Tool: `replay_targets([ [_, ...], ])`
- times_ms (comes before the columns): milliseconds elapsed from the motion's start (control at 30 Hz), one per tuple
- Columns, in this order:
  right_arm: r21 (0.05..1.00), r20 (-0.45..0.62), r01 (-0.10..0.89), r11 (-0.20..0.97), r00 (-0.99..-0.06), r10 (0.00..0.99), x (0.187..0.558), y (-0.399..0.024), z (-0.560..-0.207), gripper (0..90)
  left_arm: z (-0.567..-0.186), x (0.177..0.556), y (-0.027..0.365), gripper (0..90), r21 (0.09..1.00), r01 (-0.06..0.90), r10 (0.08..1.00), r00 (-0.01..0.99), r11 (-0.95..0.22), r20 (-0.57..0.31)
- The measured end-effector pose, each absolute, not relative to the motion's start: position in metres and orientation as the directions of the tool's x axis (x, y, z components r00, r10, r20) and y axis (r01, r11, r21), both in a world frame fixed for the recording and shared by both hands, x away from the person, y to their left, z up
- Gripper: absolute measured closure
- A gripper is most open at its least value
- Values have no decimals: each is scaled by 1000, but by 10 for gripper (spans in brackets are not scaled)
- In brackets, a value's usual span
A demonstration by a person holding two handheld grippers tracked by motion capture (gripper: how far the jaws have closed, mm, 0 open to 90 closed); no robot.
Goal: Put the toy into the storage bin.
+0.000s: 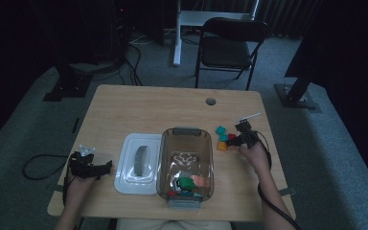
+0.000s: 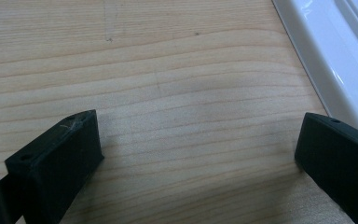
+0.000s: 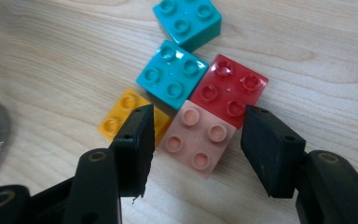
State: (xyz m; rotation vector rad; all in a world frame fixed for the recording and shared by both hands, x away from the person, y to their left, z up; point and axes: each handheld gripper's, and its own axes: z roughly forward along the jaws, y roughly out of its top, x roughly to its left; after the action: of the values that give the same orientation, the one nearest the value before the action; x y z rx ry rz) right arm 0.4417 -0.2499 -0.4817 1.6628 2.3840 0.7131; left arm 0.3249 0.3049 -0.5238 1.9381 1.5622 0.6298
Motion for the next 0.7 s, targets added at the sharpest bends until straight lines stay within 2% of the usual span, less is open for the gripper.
replay_targets([
  [400, 425, 113, 851, 309, -388, 915, 439, -258, -492, 517, -524, 325, 305, 9, 684, 712, 978, 208, -158, 10],
  [467, 428, 108, 848, 314, -392, 913, 438, -259, -492, 563, -524, 325, 305, 9, 684, 712, 978, 208, -158, 10],
  [700, 427, 106, 841, 333, -412, 905, 433, -264, -486, 584, -524, 325, 305, 9, 684, 712, 978, 208, -159, 10],
])
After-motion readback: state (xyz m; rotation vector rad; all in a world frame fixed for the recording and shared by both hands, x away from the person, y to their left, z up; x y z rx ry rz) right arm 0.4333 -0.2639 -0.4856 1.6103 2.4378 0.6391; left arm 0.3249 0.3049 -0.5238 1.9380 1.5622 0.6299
